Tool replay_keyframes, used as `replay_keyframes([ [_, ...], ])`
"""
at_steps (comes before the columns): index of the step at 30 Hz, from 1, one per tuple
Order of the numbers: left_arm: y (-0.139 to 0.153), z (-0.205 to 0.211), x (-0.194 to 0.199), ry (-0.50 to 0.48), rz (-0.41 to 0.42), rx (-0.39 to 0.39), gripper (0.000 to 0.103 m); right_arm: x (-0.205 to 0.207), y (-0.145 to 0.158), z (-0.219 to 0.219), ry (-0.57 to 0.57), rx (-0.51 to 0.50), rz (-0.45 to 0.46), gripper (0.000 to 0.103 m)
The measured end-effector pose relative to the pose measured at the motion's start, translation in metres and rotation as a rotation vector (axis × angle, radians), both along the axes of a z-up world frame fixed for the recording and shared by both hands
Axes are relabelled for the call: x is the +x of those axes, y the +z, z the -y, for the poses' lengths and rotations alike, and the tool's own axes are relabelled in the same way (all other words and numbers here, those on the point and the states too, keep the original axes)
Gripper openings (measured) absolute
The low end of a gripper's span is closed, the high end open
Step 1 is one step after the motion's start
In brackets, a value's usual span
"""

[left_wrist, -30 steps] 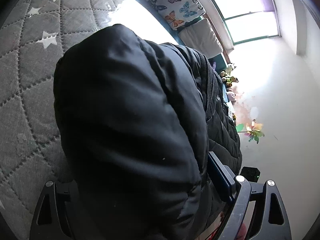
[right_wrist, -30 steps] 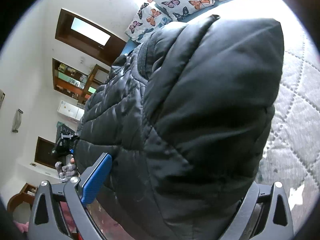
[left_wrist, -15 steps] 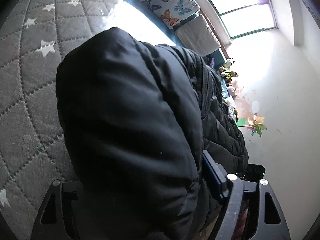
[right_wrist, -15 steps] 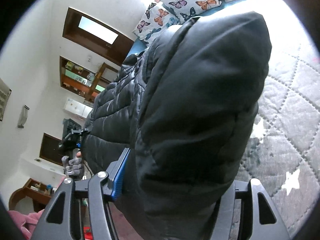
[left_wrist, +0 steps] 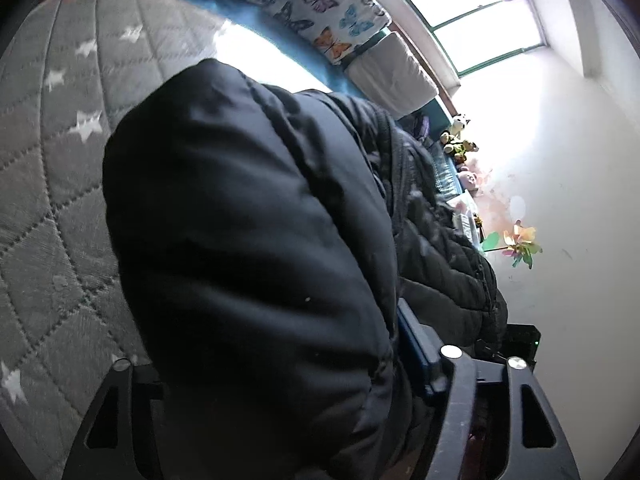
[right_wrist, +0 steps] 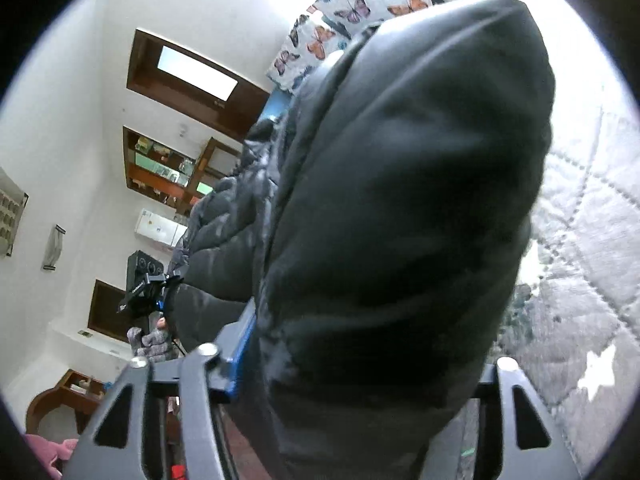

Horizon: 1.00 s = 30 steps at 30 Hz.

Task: Fold large clothes

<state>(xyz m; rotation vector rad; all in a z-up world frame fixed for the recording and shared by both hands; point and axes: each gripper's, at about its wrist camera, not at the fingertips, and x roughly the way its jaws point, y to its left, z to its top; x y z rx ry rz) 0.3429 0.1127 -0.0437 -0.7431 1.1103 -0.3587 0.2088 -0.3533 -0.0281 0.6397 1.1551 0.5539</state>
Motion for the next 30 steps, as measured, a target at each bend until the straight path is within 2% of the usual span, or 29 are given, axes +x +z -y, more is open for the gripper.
replay_keyframes([
  [6, 0.046, 0.041, -0.005, -0.059, 0.08, -0.007, 0.064, -0.012, 0.056, 0.002, -0.012, -0.073, 0.136, 0.053],
  [10, 0.072, 0.096, 0.006, -0.125, 0.117, -0.033, 0.064, -0.022, 0.084, 0.021, -0.034, -0.14, 0.174, 0.052],
  [19, 0.096, 0.22, 0.049, -0.257, 0.153, -0.094, 0.064, -0.053, 0.125, 0.113, -0.176, -0.249, 0.229, 0.052],
  [22, 0.094, 0.257, 0.061, -0.284, 0.163, -0.102, 0.064, -0.059, 0.123, 0.135, -0.216, -0.271, 0.228, 0.052],
  [24, 0.09, 0.277, 0.066, -0.3, 0.154, -0.091, 0.064, -0.062, 0.111, 0.154, -0.238, -0.284, 0.208, 0.053],
  [26, 0.075, 0.297, 0.071, -0.306, 0.114, -0.077, 0.064, -0.063, 0.093, 0.166, -0.261, -0.295, 0.163, 0.053],
  [27, 0.064, 0.307, 0.074, -0.309, 0.083, -0.042, 0.065, -0.062, 0.081, 0.17, -0.267, -0.298, 0.129, 0.053],
  [28, 0.054, 0.316, 0.074, -0.292, 0.057, 0.001, 0.069, -0.063, 0.072, 0.172, -0.275, -0.311, 0.098, 0.055],
  [30, 0.038, 0.316, 0.075, -0.273, 0.019, 0.011, 0.074, -0.066, 0.047, 0.184, -0.314, -0.307, 0.027, 0.057],
])
